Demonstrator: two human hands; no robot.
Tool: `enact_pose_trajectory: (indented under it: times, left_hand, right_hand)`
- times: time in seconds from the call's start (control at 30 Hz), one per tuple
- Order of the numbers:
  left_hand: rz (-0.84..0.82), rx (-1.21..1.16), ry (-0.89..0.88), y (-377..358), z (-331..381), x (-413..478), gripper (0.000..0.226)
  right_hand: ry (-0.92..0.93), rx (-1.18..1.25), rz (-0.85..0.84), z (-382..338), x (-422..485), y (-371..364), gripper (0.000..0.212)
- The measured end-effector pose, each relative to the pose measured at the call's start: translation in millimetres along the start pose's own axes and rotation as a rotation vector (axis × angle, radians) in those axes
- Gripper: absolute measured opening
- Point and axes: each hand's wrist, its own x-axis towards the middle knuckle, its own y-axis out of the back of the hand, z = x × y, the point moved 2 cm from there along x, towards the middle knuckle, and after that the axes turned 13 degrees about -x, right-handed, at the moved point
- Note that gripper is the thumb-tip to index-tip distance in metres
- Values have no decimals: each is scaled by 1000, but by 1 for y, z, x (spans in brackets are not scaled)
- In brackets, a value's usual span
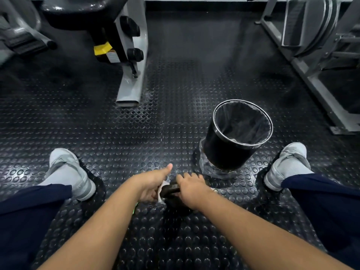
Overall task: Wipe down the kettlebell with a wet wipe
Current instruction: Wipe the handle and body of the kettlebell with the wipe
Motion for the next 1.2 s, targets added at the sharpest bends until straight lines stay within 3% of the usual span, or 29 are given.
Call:
enact_pose_trajectory:
  times: [0.27, 0.4, 0.57, 0.73, 0.9, 1.1, 1.2]
  left_hand:
    - [6, -290, -5, -10, -27, 26, 96]
    - [-115, -82, 49, 4, -13, 3, 110]
    - [-224, 19, 88, 13, 18, -24, 100]
    - [-83, -39, 32, -8, -4, -7, 103]
    - [-14, -315, -12, -7, -33, 20, 115]
    - [-271, -47, 63, 7, 3, -26, 106]
    - [-304, 45, 106, 7, 21, -38, 109]
  right_hand:
    - [-3, 3, -22, 0, 2, 1, 35]
    - [5, 19, -21, 1, 1, 3, 31]
    - [8, 25, -66, 0, -1, 6, 40]
    - [7, 3, -80, -1, -2, 7, 45]
    - [8, 19, -48, -2, -1, 6, 35]
    - [4, 25, -60, 0, 1, 4, 37]
    - [13, 13, -60, 0, 2, 3, 39]
